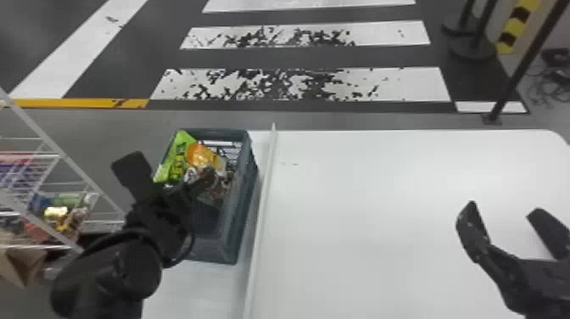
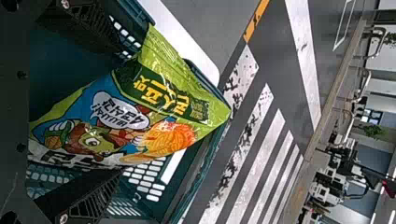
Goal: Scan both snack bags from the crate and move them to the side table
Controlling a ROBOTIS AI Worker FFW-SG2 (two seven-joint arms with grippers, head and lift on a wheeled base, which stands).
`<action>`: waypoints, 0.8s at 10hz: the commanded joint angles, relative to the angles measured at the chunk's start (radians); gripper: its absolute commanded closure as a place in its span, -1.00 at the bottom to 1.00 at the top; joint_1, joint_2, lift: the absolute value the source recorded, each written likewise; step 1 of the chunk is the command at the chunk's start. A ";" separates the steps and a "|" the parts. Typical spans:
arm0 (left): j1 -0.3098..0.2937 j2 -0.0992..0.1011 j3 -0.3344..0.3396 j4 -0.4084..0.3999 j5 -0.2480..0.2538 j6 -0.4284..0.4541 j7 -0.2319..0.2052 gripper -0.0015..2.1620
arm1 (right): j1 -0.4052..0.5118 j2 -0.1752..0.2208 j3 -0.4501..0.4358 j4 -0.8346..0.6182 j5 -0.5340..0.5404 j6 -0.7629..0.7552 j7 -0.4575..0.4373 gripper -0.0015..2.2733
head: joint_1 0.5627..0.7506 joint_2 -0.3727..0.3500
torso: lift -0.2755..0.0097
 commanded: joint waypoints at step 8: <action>-0.067 0.000 -0.003 0.095 0.005 -0.002 0.030 -0.93 | 0.006 0.001 0.003 -0.002 -0.014 -0.003 0.011 -0.95 | 0.41 0.43 | 0.73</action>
